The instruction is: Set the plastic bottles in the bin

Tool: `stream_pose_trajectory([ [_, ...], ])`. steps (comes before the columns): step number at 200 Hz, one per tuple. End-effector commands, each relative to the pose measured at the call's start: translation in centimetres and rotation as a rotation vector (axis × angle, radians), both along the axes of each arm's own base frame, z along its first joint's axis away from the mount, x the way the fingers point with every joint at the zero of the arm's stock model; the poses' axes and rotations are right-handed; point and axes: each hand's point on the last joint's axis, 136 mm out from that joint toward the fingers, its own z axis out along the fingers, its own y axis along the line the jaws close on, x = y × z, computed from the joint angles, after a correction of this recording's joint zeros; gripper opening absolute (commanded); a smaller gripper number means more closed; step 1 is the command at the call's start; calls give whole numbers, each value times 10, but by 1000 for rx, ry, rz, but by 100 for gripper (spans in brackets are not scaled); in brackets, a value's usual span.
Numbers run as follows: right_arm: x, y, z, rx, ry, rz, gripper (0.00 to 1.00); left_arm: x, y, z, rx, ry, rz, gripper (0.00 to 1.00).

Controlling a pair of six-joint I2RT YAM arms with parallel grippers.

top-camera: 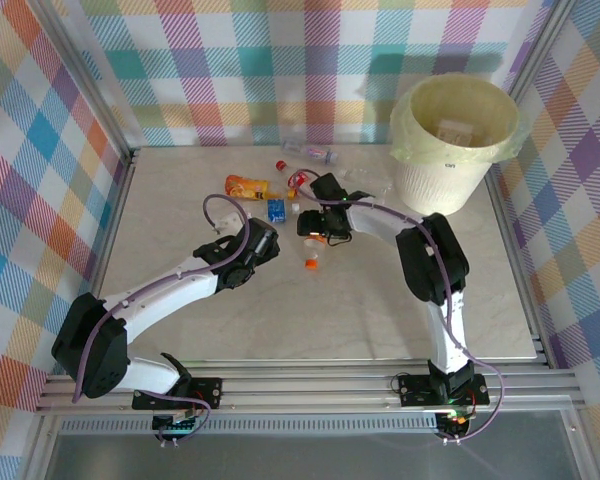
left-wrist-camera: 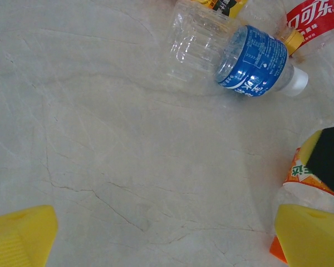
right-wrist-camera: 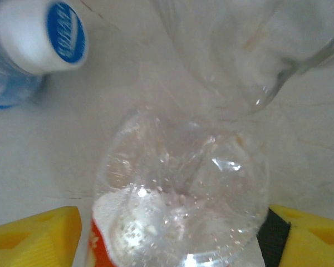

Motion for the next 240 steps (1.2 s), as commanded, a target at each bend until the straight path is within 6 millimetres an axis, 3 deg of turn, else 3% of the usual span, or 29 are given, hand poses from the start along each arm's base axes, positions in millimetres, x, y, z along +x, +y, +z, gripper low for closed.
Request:
stream_pose_trajectory([
  [1, -5, -4, -9, -45, 13, 11, 78, -3, 9, -3, 15, 11, 22, 100],
  [49, -13, -4, 2, -24, -25, 71, 57, 3, -10, 0, -32, 1, -63, 100],
  [81, -16, -9, 28, 1, -87, 77, 51, 7, -26, 8, -82, -27, -136, 100],
  [107, -18, -17, 61, 28, -173, 63, 49, 10, -44, 25, -154, -79, -215, 100],
  [147, -18, -42, 142, 94, -395, 23, 45, 9, -52, 48, -230, -165, -269, 100],
  [188, -14, -82, 248, 134, -662, -21, 41, 9, -50, 64, -267, -239, -261, 100],
  [212, -5, -117, 306, 170, -781, -78, 40, 9, -43, 69, -259, -265, -239, 100],
  [240, 10, -163, 357, 177, -885, -157, 40, 6, -36, 69, -248, -267, -217, 100],
])
